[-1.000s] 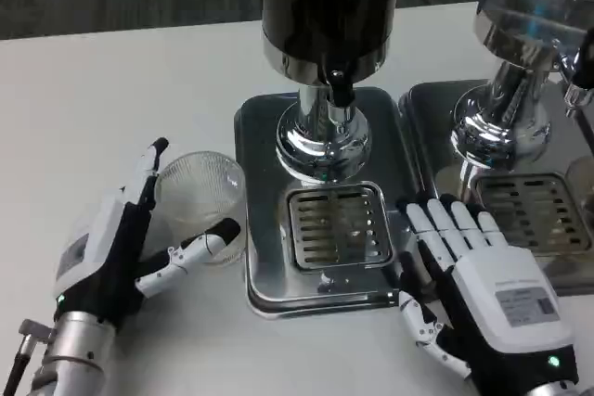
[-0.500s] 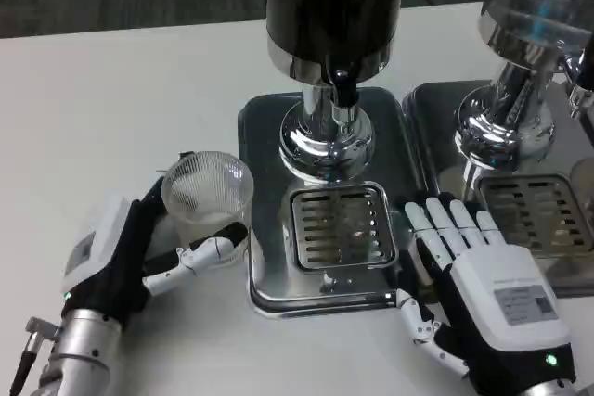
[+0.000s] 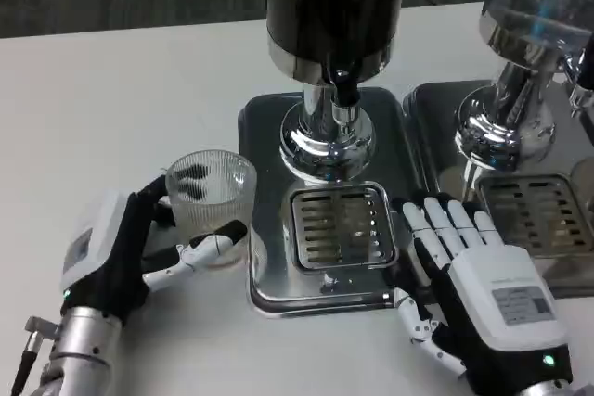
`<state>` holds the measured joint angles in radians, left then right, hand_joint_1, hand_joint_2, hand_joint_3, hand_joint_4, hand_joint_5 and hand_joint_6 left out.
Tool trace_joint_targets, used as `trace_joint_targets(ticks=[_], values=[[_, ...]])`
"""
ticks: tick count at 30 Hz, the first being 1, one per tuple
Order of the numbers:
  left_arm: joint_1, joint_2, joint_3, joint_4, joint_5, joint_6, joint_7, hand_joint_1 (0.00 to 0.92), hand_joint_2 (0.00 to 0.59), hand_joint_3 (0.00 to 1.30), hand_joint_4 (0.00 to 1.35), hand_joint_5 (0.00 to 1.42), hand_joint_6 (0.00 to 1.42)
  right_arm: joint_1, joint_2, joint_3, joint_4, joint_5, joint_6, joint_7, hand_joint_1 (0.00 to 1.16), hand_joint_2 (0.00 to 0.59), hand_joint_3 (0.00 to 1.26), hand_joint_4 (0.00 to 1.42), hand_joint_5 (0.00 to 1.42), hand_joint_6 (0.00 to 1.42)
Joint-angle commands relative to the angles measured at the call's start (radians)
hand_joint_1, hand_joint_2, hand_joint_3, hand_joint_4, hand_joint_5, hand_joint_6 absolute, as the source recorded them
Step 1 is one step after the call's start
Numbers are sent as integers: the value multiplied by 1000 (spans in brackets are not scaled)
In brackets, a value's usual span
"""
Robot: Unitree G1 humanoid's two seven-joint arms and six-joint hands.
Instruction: Grasp the cup under the faucet to collect the drink, then remove the cup.
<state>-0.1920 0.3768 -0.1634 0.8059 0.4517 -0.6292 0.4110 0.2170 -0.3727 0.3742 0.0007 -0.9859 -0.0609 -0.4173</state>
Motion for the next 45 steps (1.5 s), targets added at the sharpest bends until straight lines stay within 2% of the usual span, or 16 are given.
trace_joint_targets(ticks=[1,23,30,45], values=[[2,0,-15,11,27,-32,29,462,136,393,461,661,564,7,-5,1,1,3,5,4,31,531,54,0,0,0],[-4,-17,-10,50,83,-112,226,452,149,394,454,653,553,4,-20,-9,-16,4,8,22,13,526,60,0,0,0],[-25,-24,-20,68,97,-141,245,441,179,411,481,683,583,8,-28,-11,-24,5,3,15,10,526,63,0,0,0],[-108,-46,-100,93,162,-159,238,436,192,445,516,721,648,30,-27,-20,-48,0,19,8,8,526,64,0,0,0]])
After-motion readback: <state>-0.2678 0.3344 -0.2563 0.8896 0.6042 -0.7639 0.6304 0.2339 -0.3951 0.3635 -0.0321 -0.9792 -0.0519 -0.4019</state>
